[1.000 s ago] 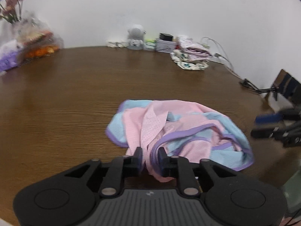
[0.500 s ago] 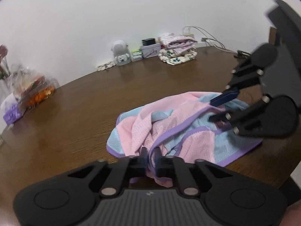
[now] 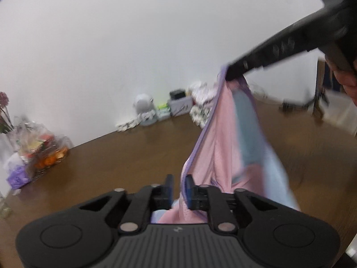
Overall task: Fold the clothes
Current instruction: 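Lift the garment with both grippers and shake it out in the air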
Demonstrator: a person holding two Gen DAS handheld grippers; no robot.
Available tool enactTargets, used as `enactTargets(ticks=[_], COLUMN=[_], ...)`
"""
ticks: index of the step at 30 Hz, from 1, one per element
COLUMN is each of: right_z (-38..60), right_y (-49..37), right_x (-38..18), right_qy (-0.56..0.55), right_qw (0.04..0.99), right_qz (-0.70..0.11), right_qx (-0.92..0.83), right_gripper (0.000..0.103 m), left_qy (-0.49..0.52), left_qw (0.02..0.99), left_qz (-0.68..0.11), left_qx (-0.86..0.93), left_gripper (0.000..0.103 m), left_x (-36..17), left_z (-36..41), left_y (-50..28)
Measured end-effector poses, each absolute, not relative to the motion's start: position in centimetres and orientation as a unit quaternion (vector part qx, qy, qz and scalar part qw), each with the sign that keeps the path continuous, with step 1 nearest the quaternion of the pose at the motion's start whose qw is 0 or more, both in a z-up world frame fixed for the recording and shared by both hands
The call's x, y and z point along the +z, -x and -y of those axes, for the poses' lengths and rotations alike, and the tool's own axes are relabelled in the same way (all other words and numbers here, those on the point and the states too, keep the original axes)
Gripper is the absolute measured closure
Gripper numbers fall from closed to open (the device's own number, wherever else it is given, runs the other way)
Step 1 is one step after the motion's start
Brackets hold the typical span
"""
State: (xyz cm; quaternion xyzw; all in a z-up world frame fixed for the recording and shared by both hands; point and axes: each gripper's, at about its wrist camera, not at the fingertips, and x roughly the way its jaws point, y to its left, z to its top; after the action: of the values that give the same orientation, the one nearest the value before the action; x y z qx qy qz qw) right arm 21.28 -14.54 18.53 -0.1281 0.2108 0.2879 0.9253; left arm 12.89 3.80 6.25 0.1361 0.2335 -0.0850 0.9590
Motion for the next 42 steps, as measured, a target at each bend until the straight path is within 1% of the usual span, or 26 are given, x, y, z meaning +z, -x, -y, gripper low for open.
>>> enactTargets(ticks=[1, 2, 3, 5, 11, 18, 19, 21, 22, 23, 25, 26, 32, 34, 40, 42], right_z=[14.6, 14.7, 14.8, 15.1, 15.8, 17.1, 17.3, 17.8, 18.0, 18.2, 18.6, 19.1, 21.7, 22.0, 23.2, 23.3], right_y=[-21.3, -21.1, -20.8, -20.7, -20.0, -20.2, -20.4, -20.6, -20.7, -20.6, -20.4, -20.3, -20.4, -20.4, -19.9, -19.7], right_x=[19.9, 21.2, 22.2, 24.1, 27.3, 28.5, 28.5, 28.4, 28.3, 28.2, 28.0, 27.9, 26.6, 25.8, 21.8, 19.9], right_qy=[0.119, 0.115, 0.112, 0.101, 0.080, 0.046, 0.042, 0.034, 0.030, 0.025, 0.022, 0.023, 0.025, 0.032, 0.060, 0.070], right_qw=[0.930, 0.935, 0.939, 0.946, 0.957, 0.969, 0.970, 0.972, 0.972, 0.972, 0.974, 0.976, 0.980, 0.980, 0.970, 0.964], right_qz=[-0.200, -0.187, -0.176, -0.158, -0.127, -0.111, -0.111, -0.113, -0.114, -0.115, -0.113, -0.111, -0.120, -0.127, -0.182, -0.205], right_qx=[0.286, 0.280, 0.274, 0.264, 0.247, 0.214, 0.210, 0.204, 0.201, 0.201, 0.194, 0.187, 0.155, 0.150, 0.151, 0.154], right_gripper=[0.101, 0.101, 0.101, 0.101, 0.101, 0.101, 0.101, 0.101, 0.101, 0.101, 0.101, 0.101, 0.101, 0.101, 0.101, 0.101], left_qy=[-0.122, -0.110, -0.097, -0.082, -0.062, -0.040, -0.044, -0.058, -0.067, -0.083, -0.114, -0.124, -0.126, -0.132, -0.150, -0.150], left_qw=[0.961, 0.962, 0.964, 0.966, 0.970, 0.970, 0.971, 0.973, 0.974, 0.974, 0.973, 0.972, 0.974, 0.976, 0.979, 0.980], left_qz=[-0.232, -0.230, -0.227, -0.225, -0.218, -0.213, -0.208, -0.198, -0.194, -0.194, -0.192, -0.193, -0.187, -0.175, -0.135, -0.134], left_qx=[-0.093, -0.096, -0.099, -0.101, -0.094, -0.108, -0.107, -0.103, -0.100, -0.087, -0.060, -0.052, -0.007, 0.007, 0.006, -0.009], left_gripper=[0.079, 0.071, 0.066, 0.063, 0.063, 0.063, 0.063, 0.057, 0.057, 0.058, 0.079, 0.094, 0.096, 0.099, 0.101, 0.101], left_x=[6.9, 7.4, 8.0, 8.8, 10.0, 11.2, 11.4, 11.7, 11.8, 11.6, 11.2, 11.1, 11.6, 12.3, 15.0, 15.0], left_z=[-3.6, -3.5, -3.3, -3.0, -1.3, 1.2, 1.6, 2.5, 2.9, 3.3, 4.0, 3.9, 1.0, 0.2, -0.3, 0.1], left_y=[-13.4, -13.9, -14.4, -15.3, -17.2, -17.7, -17.6, -17.1, -16.9, -16.7, -16.2, -16.3, -16.8, -16.9, -16.4, -16.3])
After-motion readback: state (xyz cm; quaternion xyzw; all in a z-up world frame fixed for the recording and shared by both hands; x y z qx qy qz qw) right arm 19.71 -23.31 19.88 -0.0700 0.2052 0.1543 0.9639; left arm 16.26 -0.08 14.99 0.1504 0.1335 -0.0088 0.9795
